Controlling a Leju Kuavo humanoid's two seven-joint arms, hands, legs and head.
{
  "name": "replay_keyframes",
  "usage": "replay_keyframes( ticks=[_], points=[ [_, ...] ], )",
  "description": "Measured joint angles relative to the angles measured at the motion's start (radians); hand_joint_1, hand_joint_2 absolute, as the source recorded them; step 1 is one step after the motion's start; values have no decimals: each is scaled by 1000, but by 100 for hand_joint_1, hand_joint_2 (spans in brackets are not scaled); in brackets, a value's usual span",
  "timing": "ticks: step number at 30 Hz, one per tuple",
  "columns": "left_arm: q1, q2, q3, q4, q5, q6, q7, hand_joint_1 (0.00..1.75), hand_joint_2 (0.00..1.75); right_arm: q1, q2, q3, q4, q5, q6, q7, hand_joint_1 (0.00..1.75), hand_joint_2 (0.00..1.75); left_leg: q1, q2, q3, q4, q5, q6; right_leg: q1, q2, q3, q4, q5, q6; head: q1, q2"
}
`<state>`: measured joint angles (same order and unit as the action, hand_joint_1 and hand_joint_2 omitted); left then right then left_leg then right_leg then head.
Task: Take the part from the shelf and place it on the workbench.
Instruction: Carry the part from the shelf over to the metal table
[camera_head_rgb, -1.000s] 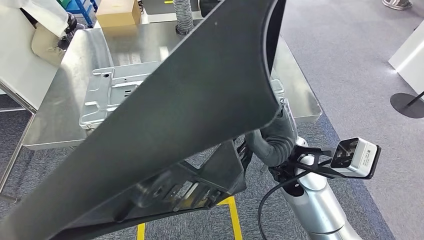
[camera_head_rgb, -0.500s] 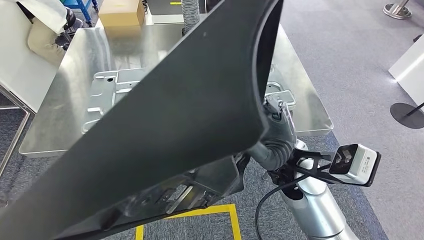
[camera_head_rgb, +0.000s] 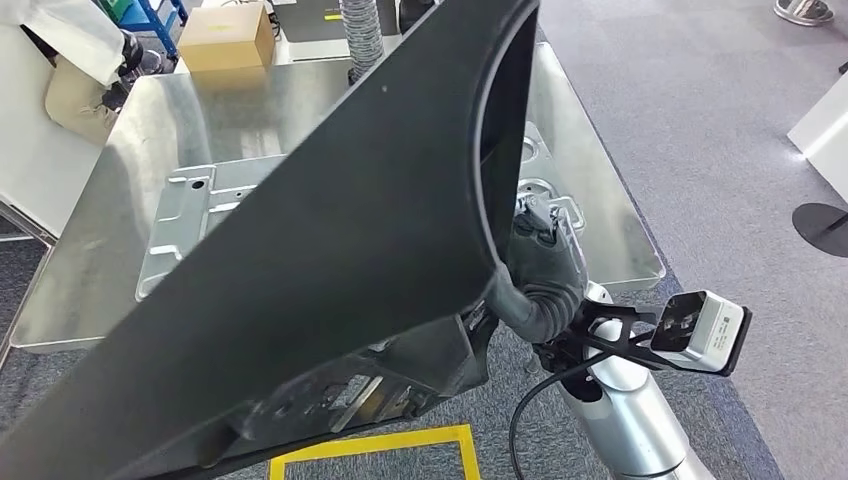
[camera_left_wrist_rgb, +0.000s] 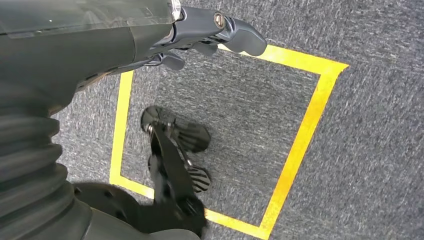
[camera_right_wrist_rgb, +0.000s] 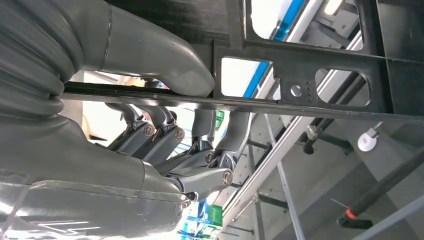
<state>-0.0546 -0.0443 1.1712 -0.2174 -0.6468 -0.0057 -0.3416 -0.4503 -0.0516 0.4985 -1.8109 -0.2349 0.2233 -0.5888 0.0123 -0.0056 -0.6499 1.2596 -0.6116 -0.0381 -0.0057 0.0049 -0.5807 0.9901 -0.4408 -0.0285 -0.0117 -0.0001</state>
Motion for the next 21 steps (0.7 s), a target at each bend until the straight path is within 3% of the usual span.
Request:
replay_keyframes(
  ticks=[1, 2, 4, 5, 6, 10, 12, 15, 16, 17, 18, 20, 21],
  points=[
    [2, 0, 0, 0, 0, 0, 0, 0, 175, 4, -2, -1, -5, -7, 4, 2, 175, 175, 0, 0, -30, 32, 7, -2, 0, 0, 8, 0, -7, 1, 0, 0],
    [4, 0, 1, 0, 1, 0, -1, 0, 175, 7, -4, -3, -12, -15, 8, 6, 175, 175, 1, 0, -41, 25, 36, -2, 0, 1, 19, 0, -15, 2, 0, 0],
    [7, 0, 1, 0, 1, 0, -2, 0, 175, 11, -9, -7, -29, -26, 13, 13, 175, 175, 2, 1, -12, -96, 139, 2, -1, 2, 44, 1, -34, 7, -1, 0],
    [7, 0, 1, 0, 1, 0, -3, 0, 175, 11, -11, -8, -37, -28, 14, 15, 175, 175, 0, 1, 12, -162, 177, 6, 1, 2, 55, 2, -43, 11, 0, 0],
    [7, 0, 1, 0, 1, 0, -4, 0, 175, 12, -12, -10, -43, -30, 14, 17, 175, 175, -2, 1, 32, -213, 197, 13, 3, 3, 61, 3, -51, 16, 0, 0],
    [7, -1, 1, 0, 1, 0, -7, 0, 175, 16, -17, -14, -62, -34, 18, 23, 175, 175, -4, 1, 54, -252, 181, 38, 4, 4, 67, 4, -68, 37, 1, 0],
    [6, -2, 1, 0, 0, 0, -7, 0, 175, 16, -18, -19, -72, -35, 22, 25, 175, 175, -1, 1, 68, -260, 175, 51, 3, 2, 46, 58, -96, 47, 4, 0],
    [5, -2, 1, 0, -1, 0, -7, 0, 175, 21, -23, -27, -77, -37, 27, 27, 175, 175, -2, 1, 84, -262, 161, 61, -1, 1, -77, 262, -162, 55, 6, 0],
    [5, -2, 1, 0, -2, 0, -7, 0, 175, 25, -25, -28, -77, -37, 28, 28, 175, 175, -3, 0, 91, -262, 155, 62, -2, 1, -113, 304, -161, 56, 6, 0],
    [6, -2, 1, 0, -2, 0, -7, 0, 175, 27, -26, -29, -77, -37, 29, 29, 175, 175, -3, -1, 99, -262, 148, 61, -2, 1, -130, 306, -137, 55, 7, 0],
    [7, -2, 1, 0, -2, 1, -7, 0, 175, 28, -27, -29, -77, -37, 30, 29, 175, 175, -4, -2, 110, -262, 140, 60, -1, 1, -125, 266, -93, 52, 7, 0],
    [7, -3, 1, 0, -2, 1, -7, 0, 175, 28, -27, -32, -79, -37, 31, 31, 175, 175, -6, -3, 133, -262, 122, 54, 3, 1, -81, 127, 3, 41, 6, 0],
    [6, -4, 1, 0, -2, 1, -7, 0, 175, 27, -28, -33, -80, -37, 31, 33, 175, 175, -7, -4, 139, -261, 114, 49, 6, 0, -60, 71, 27, 35, 6, 0]
  ],
)
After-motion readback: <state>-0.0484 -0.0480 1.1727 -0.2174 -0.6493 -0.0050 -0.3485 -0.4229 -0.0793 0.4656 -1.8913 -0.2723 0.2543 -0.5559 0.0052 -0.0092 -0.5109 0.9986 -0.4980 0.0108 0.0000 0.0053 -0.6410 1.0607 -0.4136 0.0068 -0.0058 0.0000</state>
